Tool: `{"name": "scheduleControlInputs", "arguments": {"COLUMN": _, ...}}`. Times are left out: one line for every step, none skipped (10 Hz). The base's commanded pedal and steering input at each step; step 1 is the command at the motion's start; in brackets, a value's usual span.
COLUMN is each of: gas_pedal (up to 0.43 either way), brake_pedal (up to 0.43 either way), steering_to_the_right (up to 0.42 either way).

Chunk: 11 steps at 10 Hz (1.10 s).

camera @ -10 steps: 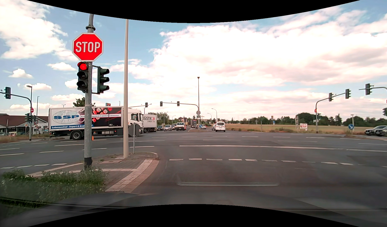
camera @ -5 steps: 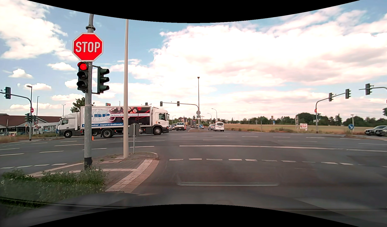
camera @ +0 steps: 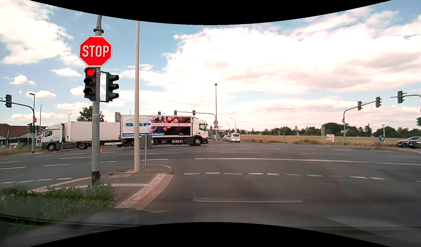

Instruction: Follow the waypoints while adhering to traffic rules and regulations

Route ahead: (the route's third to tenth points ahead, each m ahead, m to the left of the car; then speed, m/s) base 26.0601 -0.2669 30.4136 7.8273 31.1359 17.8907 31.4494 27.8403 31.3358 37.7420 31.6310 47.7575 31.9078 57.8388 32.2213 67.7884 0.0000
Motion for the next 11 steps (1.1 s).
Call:
{"name": "scheduleControlInputs", "arguments": {"gas_pedal": 0.0, "brake_pedal": 0.329, "steering_to_the_right": -0.005}}
{"name": "scheduleControlInputs", "arguments": {"gas_pedal": 0.0, "brake_pedal": 0.329, "steering_to_the_right": -0.005}}
{"name": "scheduleControlInputs", "arguments": {"gas_pedal": 0.0, "brake_pedal": 0.329, "steering_to_the_right": -0.005}}
{"name": "scheduleControlInputs", "arguments": {"gas_pedal": 0.0, "brake_pedal": 0.335, "steering_to_the_right": -0.005}}
{"name": "scheduleControlInputs", "arguments": {"gas_pedal": 0.0, "brake_pedal": 0.329, "steering_to_the_right": -0.005}}
{"name": "scheduleControlInputs", "arguments": {"gas_pedal": 0.0, "brake_pedal": 0.329, "steering_to_the_right": -0.004}}
{"name": "scheduleControlInputs", "arguments": {"gas_pedal": 0.0, "brake_pedal": 0.329, "steering_to_the_right": -0.005}}
{"name": "scheduleControlInputs", "arguments": {"gas_pedal": 0.0, "brake_pedal": 0.329, "steering_to_the_right": -0.005}}
{"name": "scheduleControlInputs", "arguments": {"gas_pedal": 0.0, "brake_pedal": 0.329, "steering_to_the_right": -0.005}}
{"name": "scheduleControlInputs", "arguments": {"gas_pedal": 0.0, "brake_pedal": 0.329, "steering_to_the_right": -0.005}}
{"name": "scheduleControlInputs", "arguments": {"gas_pedal": 0.0, "brake_pedal": 0.329, "steering_to_the_right": -0.005}}
